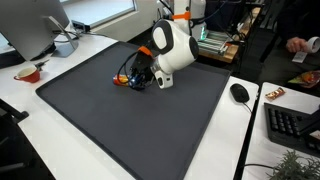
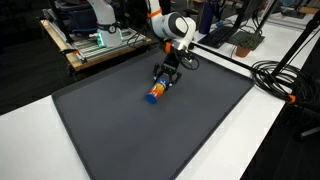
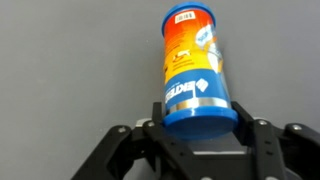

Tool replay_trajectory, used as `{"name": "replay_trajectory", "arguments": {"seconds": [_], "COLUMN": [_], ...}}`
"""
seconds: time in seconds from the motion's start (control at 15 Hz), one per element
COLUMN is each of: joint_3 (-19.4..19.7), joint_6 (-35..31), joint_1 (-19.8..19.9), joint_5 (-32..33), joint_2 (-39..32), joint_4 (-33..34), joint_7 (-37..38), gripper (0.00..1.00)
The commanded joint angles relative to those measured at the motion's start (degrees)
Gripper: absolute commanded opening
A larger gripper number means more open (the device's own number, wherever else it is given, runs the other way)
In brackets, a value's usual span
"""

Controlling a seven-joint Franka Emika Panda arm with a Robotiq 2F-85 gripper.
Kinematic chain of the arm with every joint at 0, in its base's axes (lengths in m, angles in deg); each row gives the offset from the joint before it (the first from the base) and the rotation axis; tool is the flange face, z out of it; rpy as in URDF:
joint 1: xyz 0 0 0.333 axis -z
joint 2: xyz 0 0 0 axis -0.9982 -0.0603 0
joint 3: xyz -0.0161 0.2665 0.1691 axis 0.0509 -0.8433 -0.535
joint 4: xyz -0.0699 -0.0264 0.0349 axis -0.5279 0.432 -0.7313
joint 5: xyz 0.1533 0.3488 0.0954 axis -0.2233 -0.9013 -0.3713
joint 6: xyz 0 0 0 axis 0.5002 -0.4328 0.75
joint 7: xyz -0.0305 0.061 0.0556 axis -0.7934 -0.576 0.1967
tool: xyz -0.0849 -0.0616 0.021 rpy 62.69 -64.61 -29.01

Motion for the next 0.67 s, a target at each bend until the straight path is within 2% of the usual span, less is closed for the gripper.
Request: {"name": "replay_trajectory", "arguments": {"seconds": [0.0, 0.2, 0.6], "joint_3": [-0.05, -0.13, -0.87], "joint_6": [-0.93, -0.43, 1.77], "joint_1": [0.63, 0.48, 0.3], "joint_5": [1.57, 1.23, -1.0], "joint_2": [-0.89, -0.58, 3.51], "joint_4": [0.77, 0.48, -1.5], "joint_7": [0.55, 0.43, -0.88], "gripper": [0.38, 0.35, 0.35]}}
